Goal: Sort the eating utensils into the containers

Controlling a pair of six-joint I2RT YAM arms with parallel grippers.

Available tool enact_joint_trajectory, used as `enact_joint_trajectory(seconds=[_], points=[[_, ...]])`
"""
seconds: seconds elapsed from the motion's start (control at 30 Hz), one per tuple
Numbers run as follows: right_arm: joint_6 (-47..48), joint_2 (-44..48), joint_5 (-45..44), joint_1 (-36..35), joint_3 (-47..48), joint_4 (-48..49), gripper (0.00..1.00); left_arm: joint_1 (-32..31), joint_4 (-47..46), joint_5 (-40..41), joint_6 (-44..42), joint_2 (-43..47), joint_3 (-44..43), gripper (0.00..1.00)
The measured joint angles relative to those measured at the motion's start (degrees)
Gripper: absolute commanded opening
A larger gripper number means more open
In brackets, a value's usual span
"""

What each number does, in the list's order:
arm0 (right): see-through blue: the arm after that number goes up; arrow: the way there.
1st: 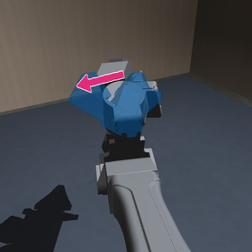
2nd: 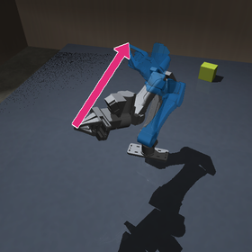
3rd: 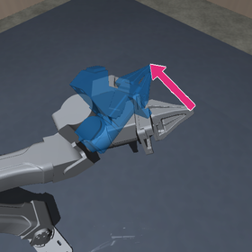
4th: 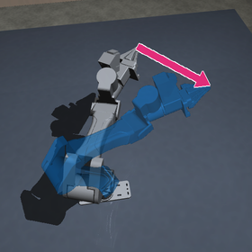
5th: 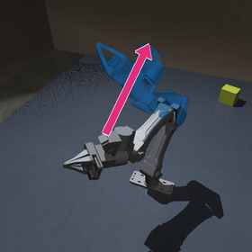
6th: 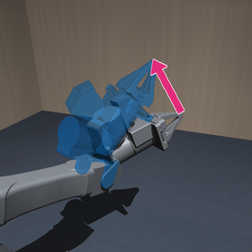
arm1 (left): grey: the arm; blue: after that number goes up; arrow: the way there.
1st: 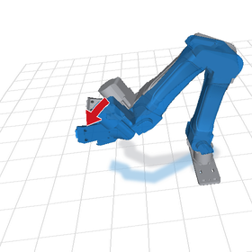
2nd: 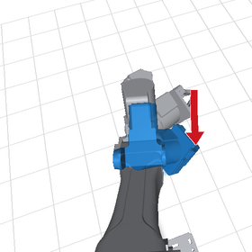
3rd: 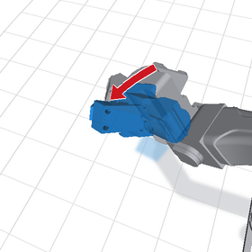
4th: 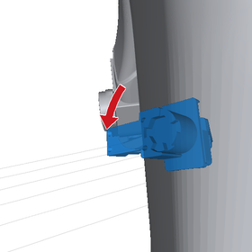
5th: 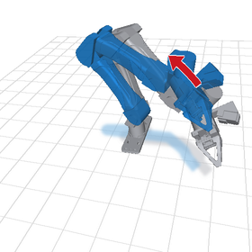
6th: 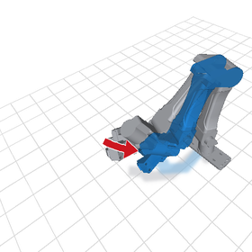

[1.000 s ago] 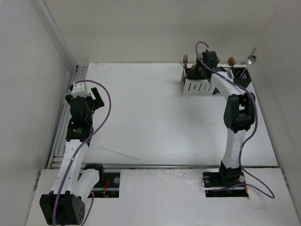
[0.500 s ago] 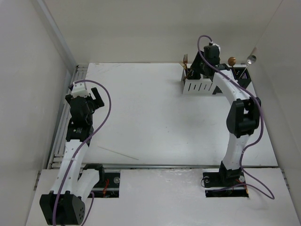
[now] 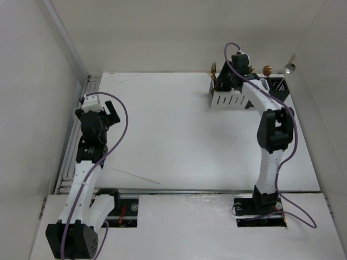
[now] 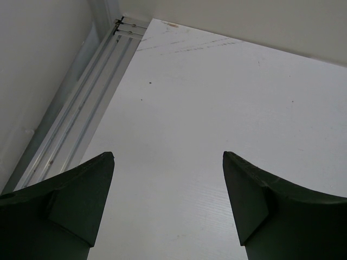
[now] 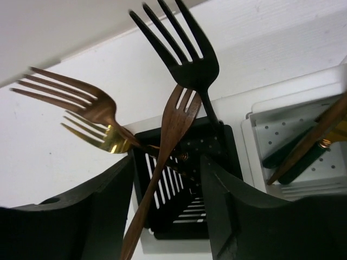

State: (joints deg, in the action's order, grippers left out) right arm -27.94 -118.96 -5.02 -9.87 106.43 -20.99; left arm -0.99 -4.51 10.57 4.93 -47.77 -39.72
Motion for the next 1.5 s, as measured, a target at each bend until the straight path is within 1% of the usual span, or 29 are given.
enact_joint_trajectory(seconds=[0.07,0.17,0.2,0.23,0.3,0.33,0.37,0.57,0.7,0.8,0.9,1.03,1.13,1.2,1.27,1.33,1.5], points=[[-0.20,-1.57,0.70,0.00,0.35,0.02,0.56,0.00,-0.02,0.00,0.00,0.00,0.00,0.79],[-0.46,-3.41,1.40,0.00,0.35,-0.02,0.52,0.00,0.00,0.02,0.00,0.00,0.00,0.79],[-0.63,-3.76,1.75,0.00,0.35,-0.07,0.49,0.00,0.00,0.07,0.02,0.00,0.00,0.79],[-0.83,-3.89,2.01,0.00,0.35,0.00,0.34,0.00,-0.02,0.13,0.02,0.00,0.00,0.79],[-0.87,-3.89,2.29,0.00,0.35,0.09,0.15,0.00,0.00,0.17,0.00,0.00,0.00,0.79],[-1.14,-3.91,2.25,0.00,0.35,0.04,0.02,0.00,0.00,0.20,0.02,0.00,0.00,0.79],[-1.36,-3.98,2.29,0.00,0.35,0.09,0.00,0.00,-0.02,0.20,0.02,0.00,0.00,0.79],[-1.27,-3.93,1.44,0.00,0.35,0.48,0.00,0.00,0.00,0.20,0.00,0.00,0.00,0.79],[0.98,-2.71,0.74,-0.02,-0.48,0.68,0.00,0.00,-0.02,0.20,0.00,0.00,0.00,0.79],[4.96,1.25,0.94,-0.22,-4.81,4.15,0.00,0.00,-0.02,0.20,0.00,0.00,0.00,0.79],[9.75,6.64,0.96,-0.70,-10.12,9.81,0.00,0.00,0.00,0.20,0.00,0.00,0.00,0.79],[15.82,11.69,1.20,-1.09,-15.72,21.64,0.00,0.07,0.00,0.17,0.02,0.00,0.00,0.79],[19.10,12.39,1.73,-1.09,-20.17,32.72,0.00,0.37,0.00,0.15,0.00,0.00,0.00,0.79],[20.65,12.33,2.01,-1.09,-25.00,41.48,0.00,0.44,0.00,0.15,-0.04,0.00,0.00,0.79],[21.64,11.63,2.19,-1.09,-30.40,51.01,0.00,0.48,0.00,0.15,-0.20,0.00,0.00,0.79],[22.21,9.46,2.51,-1.09,-33.55,59.41,0.00,0.48,0.02,0.15,-0.24,0.00,0.00,0.79],[23.15,3.13,4.24,-1.07,-34.95,73.44,0.00,0.48,0.04,0.15,-0.63,-0.07,0.00,0.79]])
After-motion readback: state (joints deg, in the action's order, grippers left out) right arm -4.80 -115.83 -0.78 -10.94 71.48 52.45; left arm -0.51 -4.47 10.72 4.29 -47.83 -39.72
